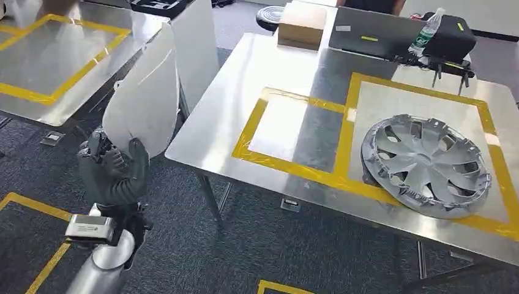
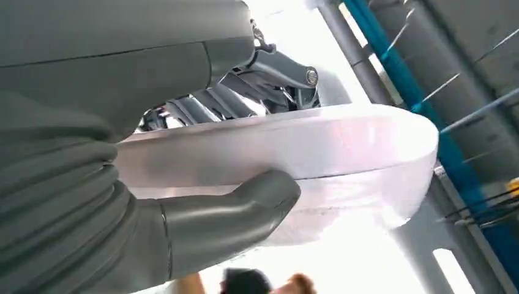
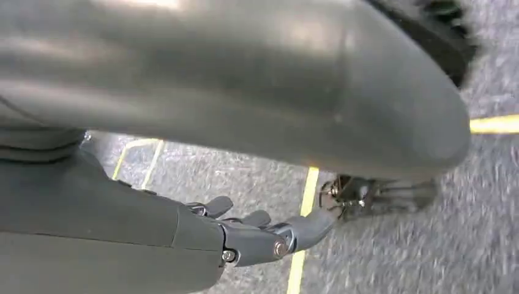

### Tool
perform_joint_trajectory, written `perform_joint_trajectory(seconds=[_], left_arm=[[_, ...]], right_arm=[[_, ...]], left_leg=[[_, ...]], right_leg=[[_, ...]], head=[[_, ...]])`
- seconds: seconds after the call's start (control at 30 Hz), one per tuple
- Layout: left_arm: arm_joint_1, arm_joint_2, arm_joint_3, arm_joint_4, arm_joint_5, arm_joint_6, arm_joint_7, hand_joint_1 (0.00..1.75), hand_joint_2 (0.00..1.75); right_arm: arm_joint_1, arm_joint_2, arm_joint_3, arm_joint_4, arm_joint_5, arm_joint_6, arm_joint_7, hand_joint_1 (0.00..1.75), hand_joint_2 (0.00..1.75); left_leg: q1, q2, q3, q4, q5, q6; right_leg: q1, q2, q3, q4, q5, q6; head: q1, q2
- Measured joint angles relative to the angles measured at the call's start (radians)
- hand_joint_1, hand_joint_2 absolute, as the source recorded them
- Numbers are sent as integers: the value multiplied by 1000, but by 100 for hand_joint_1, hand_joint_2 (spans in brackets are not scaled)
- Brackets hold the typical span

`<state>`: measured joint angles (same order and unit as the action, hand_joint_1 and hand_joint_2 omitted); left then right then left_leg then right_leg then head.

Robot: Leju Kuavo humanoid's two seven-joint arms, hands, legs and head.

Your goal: Take the parts from the cabinet and place them on the table.

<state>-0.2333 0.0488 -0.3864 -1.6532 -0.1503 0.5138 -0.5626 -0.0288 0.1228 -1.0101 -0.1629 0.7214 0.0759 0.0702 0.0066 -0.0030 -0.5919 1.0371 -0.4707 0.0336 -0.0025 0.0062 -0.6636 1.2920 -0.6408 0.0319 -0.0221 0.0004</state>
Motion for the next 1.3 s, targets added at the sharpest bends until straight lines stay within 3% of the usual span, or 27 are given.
perform_joint_trajectory(seconds=[0.03,0.07,0.17,0.2,0.23,0.27,0.3,0.33,0.37,0.53,0.7,0.93,1.1,1.3], left_arm=[[-9,-3,1,30,0,-11,12,175,175],[-22,-6,2,64,0,-24,28,175,175],[-84,-20,8,189,-13,-48,53,175,175],[-110,-24,13,243,-25,-48,57,175,175],[-139,-28,17,297,-31,-48,58,175,175],[-164,-32,22,349,-40,-48,61,175,175],[-190,-34,27,399,-48,-48,61,175,175],[-225,-38,33,471,-54,-46,58,175,175],[-258,-41,41,526,-60,-44,55,175,175],[-436,-53,73,847,-114,-19,54,175,175],[-574,-54,76,1102,-194,-27,156,175,175],[-666,-66,34,1275,-362,-54,325,175,175],[-681,-119,-36,1321,-453,-76,364,175,175],[-687,-186,-95,1346,-504,-88,363,175,175]], right_arm=[[1,0,0,0,0,0,0,0,0],[2,0,0,0,3,5,0,0,0],[3,0,0,0,17,8,1,0,0],[1,-3,0,0,22,10,3,0,0],[-5,-3,1,0,26,13,4,0,0],[-5,-3,2,0,33,18,5,0,0],[-4,-3,3,0,36,19,4,0,0],[-3,-3,5,0,40,20,3,0,0],[-4,-3,6,0,43,22,4,0,0],[-9,-6,10,0,56,24,9,0,0],[-11,-6,14,0,72,26,10,0,0],[-12,-19,28,0,85,45,2,0,0],[-14,-25,36,0,96,50,-15,0,0],[-15,-25,43,0,105,50,-14,0,0]], left_leg=[[0,-1,5,0,-6,0],[-1,-3,13,0,-12,-1],[-1,-6,37,-1,-31,-9],[-2,-6,42,0,-33,-13],[-2,-7,35,-2,-34,-20],[-3,-7,38,-2,-32,-27],[-7,-6,29,4,-37,-24],[-6,-4,42,-4,-40,-14],[-5,-4,43,-7,-37,-22],[-5,-2,51,-21,-34,-27],[-5,-2,52,-26,-30,-35],[-5,-2,53,-26,-28,-37],[-7,-3,52,-25,-28,-37],[-9,-3,52,-24,-30,-35]], right_leg=[[0,0,-27,15,-6,1],[0,0,-32,-14,24,-1],[6,-2,35,-249,213,-20],[13,-6,31,-259,192,-29],[17,-6,29,-266,172,-31],[18,-5,34,-278,203,-37],[12,-4,41,-278,220,-29],[14,-2,41,-277,215,-24],[16,-1,40,-276,214,-31],[15,1,40,-276,213,-38],[15,1,40,-276,214,-44],[14,0,41,-276,215,-45],[11,-1,42,-276,216,-44],[9,-2,41,-277,216,-42]], head=[[0,0],[0,0],[2,0],[1,0],[4,0],[3,0],[3,0],[-1,0],[-1,0],[-1,0],[-1,0],[-1,0],[-1,0],[-1,0]])
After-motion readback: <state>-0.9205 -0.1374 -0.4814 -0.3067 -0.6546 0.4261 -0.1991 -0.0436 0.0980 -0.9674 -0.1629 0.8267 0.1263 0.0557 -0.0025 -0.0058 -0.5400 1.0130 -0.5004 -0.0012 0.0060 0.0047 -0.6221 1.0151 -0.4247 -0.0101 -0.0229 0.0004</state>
